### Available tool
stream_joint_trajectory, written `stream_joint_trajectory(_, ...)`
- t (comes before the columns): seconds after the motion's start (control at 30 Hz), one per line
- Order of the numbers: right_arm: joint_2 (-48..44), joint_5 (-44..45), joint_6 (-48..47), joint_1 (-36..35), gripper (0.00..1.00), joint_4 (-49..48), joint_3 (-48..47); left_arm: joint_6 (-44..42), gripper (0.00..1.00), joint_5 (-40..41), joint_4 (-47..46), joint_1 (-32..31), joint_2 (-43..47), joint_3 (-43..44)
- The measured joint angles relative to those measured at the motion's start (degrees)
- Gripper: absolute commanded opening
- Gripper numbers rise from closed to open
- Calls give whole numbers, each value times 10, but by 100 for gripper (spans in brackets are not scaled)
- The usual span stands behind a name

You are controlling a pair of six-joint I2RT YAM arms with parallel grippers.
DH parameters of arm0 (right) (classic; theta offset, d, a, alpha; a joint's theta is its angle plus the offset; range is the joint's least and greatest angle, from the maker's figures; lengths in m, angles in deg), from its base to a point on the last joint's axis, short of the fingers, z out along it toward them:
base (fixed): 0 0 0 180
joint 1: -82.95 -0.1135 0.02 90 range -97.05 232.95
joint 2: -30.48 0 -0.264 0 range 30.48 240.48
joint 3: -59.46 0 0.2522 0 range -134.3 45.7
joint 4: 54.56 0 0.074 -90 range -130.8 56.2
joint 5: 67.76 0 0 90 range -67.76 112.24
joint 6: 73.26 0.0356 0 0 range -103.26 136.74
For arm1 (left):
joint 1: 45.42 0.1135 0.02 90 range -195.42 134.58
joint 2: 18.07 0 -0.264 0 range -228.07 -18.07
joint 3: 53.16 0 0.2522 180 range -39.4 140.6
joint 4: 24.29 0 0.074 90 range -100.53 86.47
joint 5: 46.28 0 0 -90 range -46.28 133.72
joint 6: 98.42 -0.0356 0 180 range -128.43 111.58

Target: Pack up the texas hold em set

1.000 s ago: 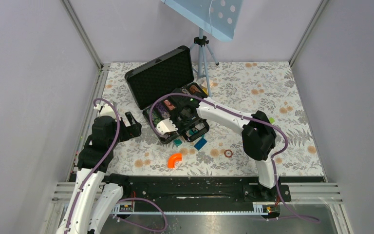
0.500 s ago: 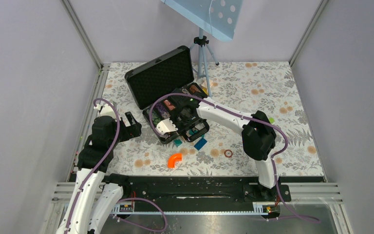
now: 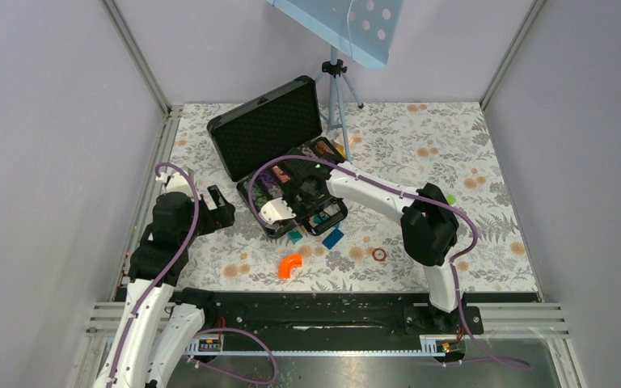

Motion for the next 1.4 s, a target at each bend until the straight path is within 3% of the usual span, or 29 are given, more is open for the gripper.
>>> stream_joint_trajectory(1.4,11,35,10,-5,0,-73,4,0,90,0,0,0,0,0)
